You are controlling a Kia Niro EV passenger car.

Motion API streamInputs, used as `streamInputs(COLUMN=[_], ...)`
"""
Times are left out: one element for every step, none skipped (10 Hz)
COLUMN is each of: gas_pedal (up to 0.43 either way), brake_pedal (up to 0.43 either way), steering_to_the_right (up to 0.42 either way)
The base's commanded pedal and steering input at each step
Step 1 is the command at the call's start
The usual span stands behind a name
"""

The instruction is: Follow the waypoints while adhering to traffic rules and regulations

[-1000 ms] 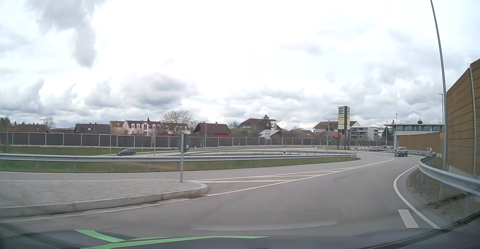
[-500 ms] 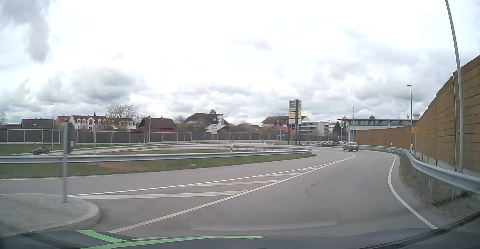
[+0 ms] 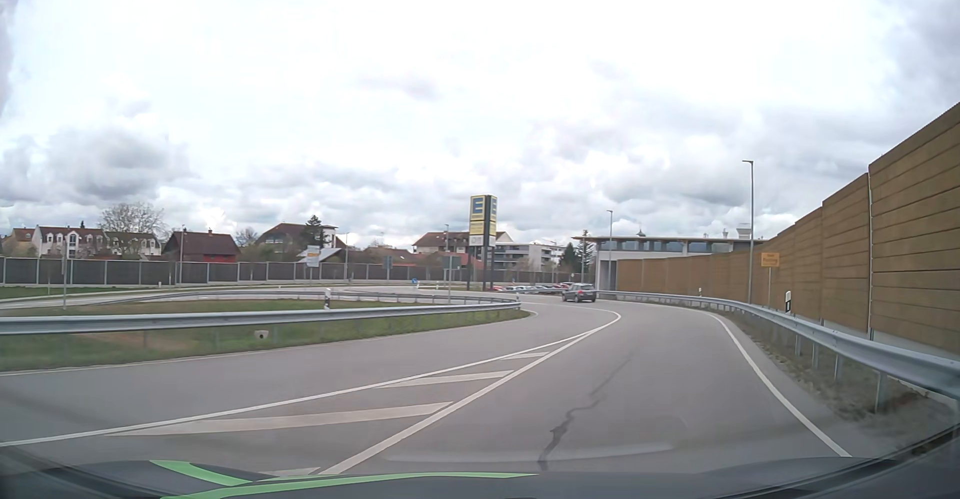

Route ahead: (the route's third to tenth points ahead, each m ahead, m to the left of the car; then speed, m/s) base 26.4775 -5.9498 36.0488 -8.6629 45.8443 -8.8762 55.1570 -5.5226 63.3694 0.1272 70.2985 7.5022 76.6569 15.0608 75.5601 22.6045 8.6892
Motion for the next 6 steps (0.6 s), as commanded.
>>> streamInputs(gas_pedal=[0.189,0.189,0.189,0.189,0.197,0.197], brake_pedal=[0.0,0.0,0.0,0.0,0.0,0.0], steering_to_the_right=[0.192,0.186,0.18,0.17,0.16,0.148])
